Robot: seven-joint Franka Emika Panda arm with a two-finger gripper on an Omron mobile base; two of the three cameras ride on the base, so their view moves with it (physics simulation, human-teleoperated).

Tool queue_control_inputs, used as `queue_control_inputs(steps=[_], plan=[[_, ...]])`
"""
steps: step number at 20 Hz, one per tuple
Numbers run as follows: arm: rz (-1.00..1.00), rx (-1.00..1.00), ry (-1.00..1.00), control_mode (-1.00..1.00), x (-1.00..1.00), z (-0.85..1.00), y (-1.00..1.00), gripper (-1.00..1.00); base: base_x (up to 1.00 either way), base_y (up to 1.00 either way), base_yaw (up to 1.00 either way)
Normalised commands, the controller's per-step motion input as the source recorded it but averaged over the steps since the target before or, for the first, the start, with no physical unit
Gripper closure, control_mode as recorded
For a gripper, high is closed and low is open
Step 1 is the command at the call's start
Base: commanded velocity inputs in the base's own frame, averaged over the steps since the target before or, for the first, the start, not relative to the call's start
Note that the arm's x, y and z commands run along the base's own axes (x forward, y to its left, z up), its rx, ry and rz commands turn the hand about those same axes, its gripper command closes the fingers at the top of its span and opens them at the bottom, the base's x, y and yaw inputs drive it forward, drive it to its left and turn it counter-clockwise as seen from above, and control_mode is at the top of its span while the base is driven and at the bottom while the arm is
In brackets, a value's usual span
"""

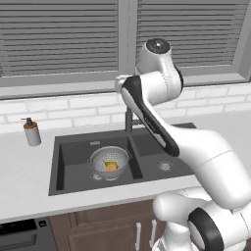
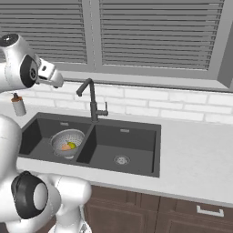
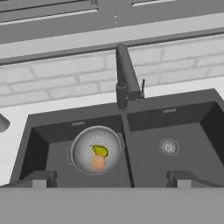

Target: Put the colander in the sink, put the pear, peach in the colander, and turn on the sink faucet and pour water over the colander.

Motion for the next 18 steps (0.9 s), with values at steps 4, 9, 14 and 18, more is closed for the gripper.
queue_control_inputs(steps=[4, 9, 14, 18], plan=[[0.0, -0.03, 0.0, -1.0, 0.0, 0.2, -0.63, -1.0, 0.0, 0.0, 0.0], [0.0, -0.05, 0.0, -1.0, 0.03, -0.13, -0.43, -1.0, 0.0, 0.0, 0.0], [0.0, -0.01, 0.0, -1.0, 0.3, -0.3, -0.06, -1.0, 0.0, 0.0, 0.0], [0.0, 0.0, 0.04, -1.0, 0.61, -0.24, 0.02, -1.0, 0.0, 0.0, 0.0]])
